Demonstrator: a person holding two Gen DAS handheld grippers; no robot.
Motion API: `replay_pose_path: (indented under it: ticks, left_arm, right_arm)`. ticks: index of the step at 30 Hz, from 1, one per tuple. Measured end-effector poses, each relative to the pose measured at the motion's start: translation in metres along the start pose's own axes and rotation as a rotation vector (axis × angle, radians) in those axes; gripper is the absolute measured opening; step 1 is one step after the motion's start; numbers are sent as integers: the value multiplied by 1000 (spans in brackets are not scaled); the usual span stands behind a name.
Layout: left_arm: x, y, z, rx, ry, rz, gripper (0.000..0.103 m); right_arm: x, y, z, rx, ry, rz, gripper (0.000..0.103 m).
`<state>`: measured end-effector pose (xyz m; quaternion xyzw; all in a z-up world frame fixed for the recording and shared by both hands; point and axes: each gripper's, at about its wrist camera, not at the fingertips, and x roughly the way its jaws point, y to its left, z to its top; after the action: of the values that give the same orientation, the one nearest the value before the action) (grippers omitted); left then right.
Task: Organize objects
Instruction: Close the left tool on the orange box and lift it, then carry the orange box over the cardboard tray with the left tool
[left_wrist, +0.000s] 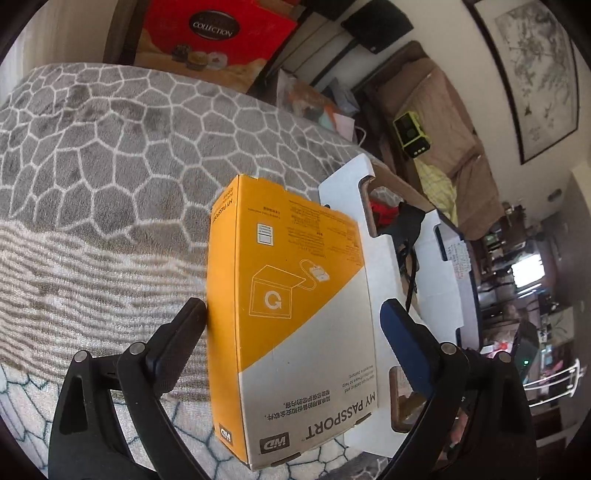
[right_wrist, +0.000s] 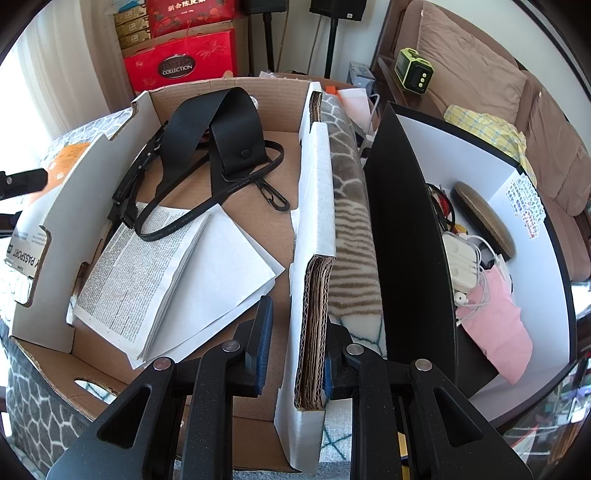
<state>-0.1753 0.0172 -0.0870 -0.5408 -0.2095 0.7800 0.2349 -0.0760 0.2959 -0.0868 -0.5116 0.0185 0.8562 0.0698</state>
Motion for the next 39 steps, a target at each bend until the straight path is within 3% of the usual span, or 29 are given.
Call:
replay_pose_path:
  ticks: [9,12,15,17,22,27,39]
  left_arm:
    - [-31,-36,8,64,-77,1,96]
    - [-20,-54,6,66,-12,-50,96]
    - [-5,-75,0,125,10,-7,96]
    - [4,-82,-4,140,35,2,91]
    - [8,-84,-7,171,18,142,58]
    - [-5,-80,-7,176,2,173,47]
    - [-62,-94,1,197,-121,142,42]
  right_arm:
    - [0,1,0,7,-6,-1,22]
    - [0,1,0,9,-9,1,23]
    - [0,1,0,9,-9,1,23]
    - [1,1,0,10,-9,2,23]
    - [1,2,0,10,-10,2,23]
    - [1,2,0,12,-10,2,23]
    - [-9,4,0,24,-3,15,27]
